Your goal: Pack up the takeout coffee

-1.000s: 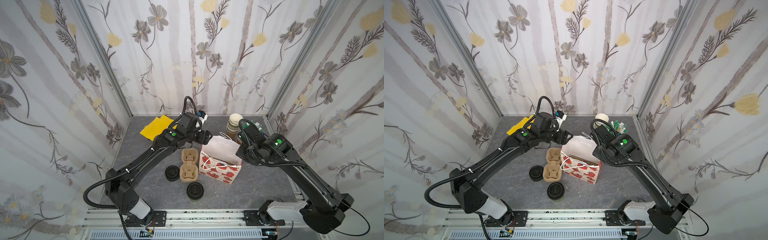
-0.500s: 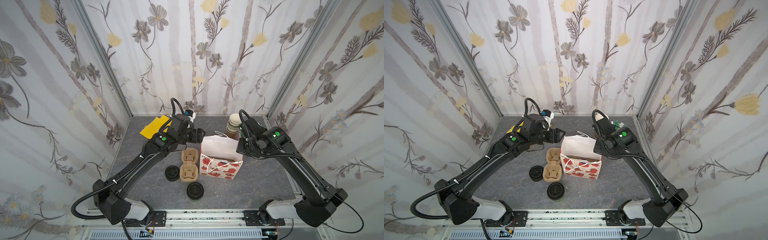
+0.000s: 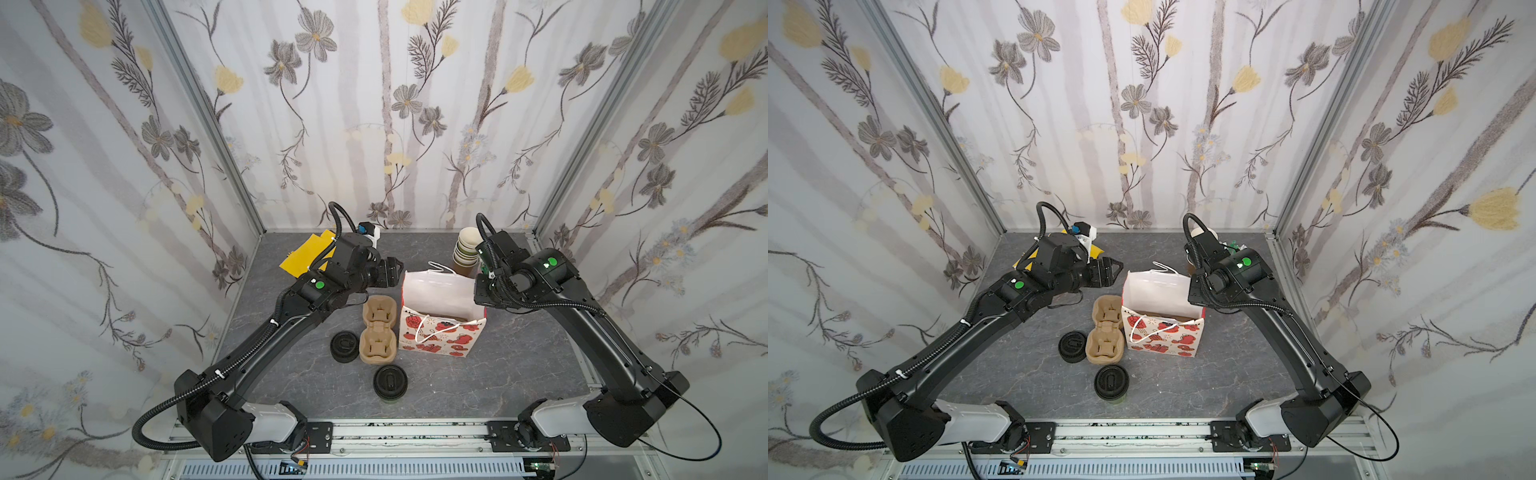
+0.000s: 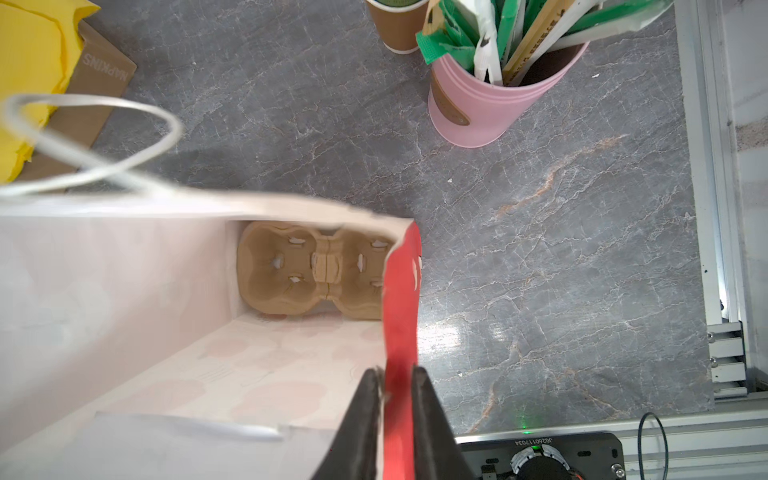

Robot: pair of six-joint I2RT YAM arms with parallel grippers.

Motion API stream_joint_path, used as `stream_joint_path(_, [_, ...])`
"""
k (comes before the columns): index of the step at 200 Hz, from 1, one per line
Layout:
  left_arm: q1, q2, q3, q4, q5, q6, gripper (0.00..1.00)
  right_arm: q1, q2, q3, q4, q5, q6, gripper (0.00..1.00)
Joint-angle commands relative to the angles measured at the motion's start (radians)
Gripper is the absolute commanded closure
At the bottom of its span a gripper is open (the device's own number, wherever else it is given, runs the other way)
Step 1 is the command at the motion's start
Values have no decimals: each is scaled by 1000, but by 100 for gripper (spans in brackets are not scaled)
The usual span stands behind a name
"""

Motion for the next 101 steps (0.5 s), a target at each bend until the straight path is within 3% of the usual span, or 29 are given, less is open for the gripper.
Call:
stream_joint_path(1, [6,-12,-6,53,-16,-20,24,-1,-15,38,17,8,-29,62])
stream_joint_path(33, [21,-39,-30,72,-52,-47,24,3,-62,136,38,9,-75,55])
stream_joint_path(73, [85,-103,-118,115,-73,-133,25,83,-112,193,129,-75,-124,55])
stream_joint_path(90, [108,-124,-156,114,-37,-150,26,120,-92,190,76,-41,-86,54])
stream_joint_path(101, [115,-142,-178,115,-13,-154,25,125,-77,175,20,8,-44,46])
